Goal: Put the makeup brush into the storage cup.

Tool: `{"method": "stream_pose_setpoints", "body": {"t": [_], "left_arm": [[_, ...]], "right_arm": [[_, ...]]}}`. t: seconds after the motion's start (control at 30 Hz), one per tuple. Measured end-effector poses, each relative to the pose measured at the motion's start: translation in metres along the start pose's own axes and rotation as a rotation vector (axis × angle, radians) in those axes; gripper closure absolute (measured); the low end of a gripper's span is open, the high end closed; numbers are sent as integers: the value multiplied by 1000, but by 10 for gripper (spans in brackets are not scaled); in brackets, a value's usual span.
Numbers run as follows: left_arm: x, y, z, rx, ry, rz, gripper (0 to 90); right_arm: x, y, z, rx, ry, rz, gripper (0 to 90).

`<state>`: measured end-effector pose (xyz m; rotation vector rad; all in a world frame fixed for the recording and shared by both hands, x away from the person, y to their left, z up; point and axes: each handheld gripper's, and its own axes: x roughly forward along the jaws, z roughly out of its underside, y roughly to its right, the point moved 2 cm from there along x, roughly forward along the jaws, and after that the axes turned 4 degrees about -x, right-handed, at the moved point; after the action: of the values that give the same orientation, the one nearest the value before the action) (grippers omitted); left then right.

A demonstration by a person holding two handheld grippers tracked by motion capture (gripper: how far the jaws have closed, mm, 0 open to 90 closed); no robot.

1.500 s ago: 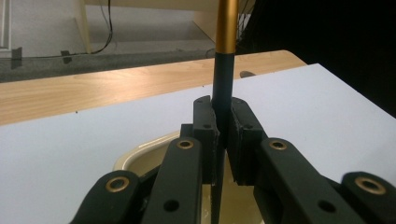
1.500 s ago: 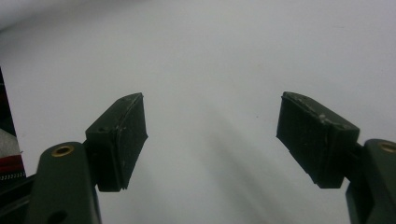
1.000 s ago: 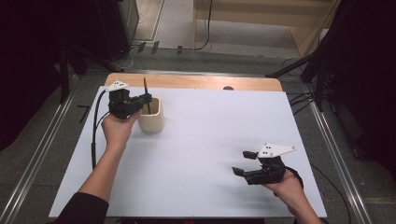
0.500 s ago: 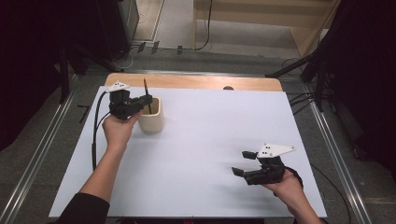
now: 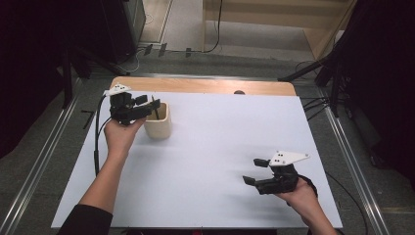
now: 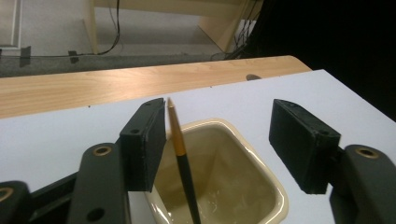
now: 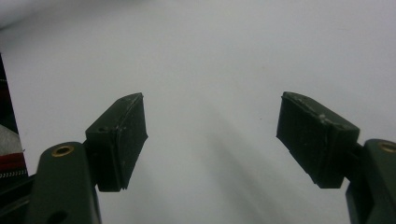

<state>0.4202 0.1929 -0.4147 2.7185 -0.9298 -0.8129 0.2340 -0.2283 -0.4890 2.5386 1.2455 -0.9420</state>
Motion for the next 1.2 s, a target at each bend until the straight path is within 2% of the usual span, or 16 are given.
{"method": "stream_pose_setpoints", "body": {"t": [0.07, 0.17, 0.47, 0.7, 0.77, 1.2], "left_arm": [[0, 0, 1, -4, -23, 17, 344], [-1, 0, 2, 9, -42, 14, 343], [-12, -8, 0, -30, -57, 26, 336], [-19, -11, 3, -32, -84, 24, 330], [-20, -11, 4, -25, -96, 7, 324], [-37, -18, 9, -31, -136, 29, 315]], "right_arm": [[0, 0, 0, 1, -1, 0, 251], [-1, 1, 0, 0, 2, 1, 251], [-2, 1, 0, 3, 4, 3, 251], [-2, 1, 0, 2, 4, 3, 250], [-2, 1, 0, 1, 5, 3, 250], [-2, 1, 0, 4, 4, 4, 251]]}}
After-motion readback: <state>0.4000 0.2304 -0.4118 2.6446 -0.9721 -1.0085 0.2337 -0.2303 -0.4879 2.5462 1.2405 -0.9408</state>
